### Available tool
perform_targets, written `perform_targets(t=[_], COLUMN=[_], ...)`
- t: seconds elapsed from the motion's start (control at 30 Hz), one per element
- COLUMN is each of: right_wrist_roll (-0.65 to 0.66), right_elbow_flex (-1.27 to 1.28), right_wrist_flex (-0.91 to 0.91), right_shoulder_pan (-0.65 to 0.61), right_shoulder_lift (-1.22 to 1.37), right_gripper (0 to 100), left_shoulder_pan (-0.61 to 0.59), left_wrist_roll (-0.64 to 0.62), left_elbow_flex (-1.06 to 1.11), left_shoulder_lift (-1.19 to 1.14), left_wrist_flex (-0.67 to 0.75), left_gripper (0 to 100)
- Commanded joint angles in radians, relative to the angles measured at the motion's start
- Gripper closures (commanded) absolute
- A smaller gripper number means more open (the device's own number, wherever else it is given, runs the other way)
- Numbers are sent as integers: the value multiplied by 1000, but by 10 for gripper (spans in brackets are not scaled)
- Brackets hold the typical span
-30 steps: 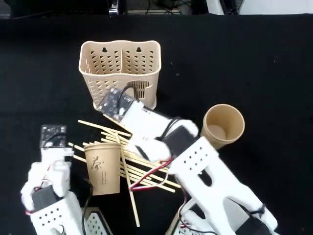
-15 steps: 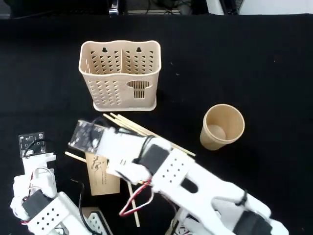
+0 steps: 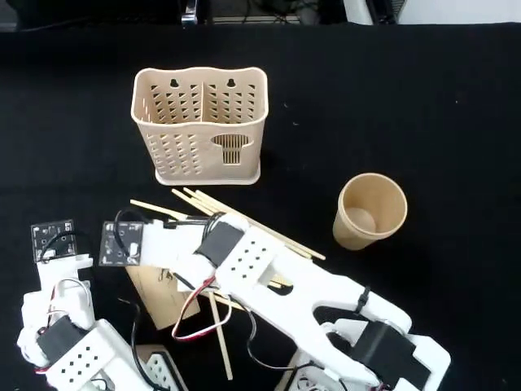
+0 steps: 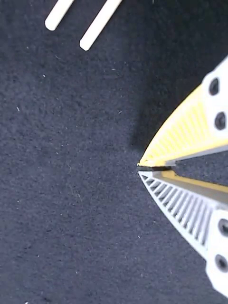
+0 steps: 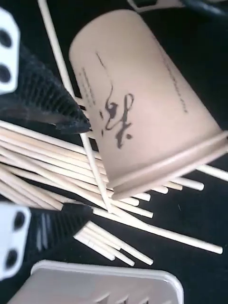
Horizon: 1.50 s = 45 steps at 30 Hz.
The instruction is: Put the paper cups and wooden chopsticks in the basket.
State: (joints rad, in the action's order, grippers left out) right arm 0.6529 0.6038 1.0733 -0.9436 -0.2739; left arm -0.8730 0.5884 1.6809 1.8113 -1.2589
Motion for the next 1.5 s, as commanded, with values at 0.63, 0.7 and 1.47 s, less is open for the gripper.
perform_targets(t=[0.63, 0.7, 1.47], right_wrist_roll=[-158, -224, -331], right_elbow_flex=[240, 295, 670], right_wrist_flex=[101, 63, -5], right_shoulder_pan=[-41, -46, 29], right_shoulder_lift=[-510, -573, -1027], right_gripper=[787, 794, 957], left_shoulder_pan=[177, 231, 645], left_wrist_roll=[-269, -296, -301], left_elbow_flex=[7, 7, -213], left_shoulder_lift=[11, 11, 9], left_wrist_flex=[394, 397, 183], left_gripper=[811, 815, 844])
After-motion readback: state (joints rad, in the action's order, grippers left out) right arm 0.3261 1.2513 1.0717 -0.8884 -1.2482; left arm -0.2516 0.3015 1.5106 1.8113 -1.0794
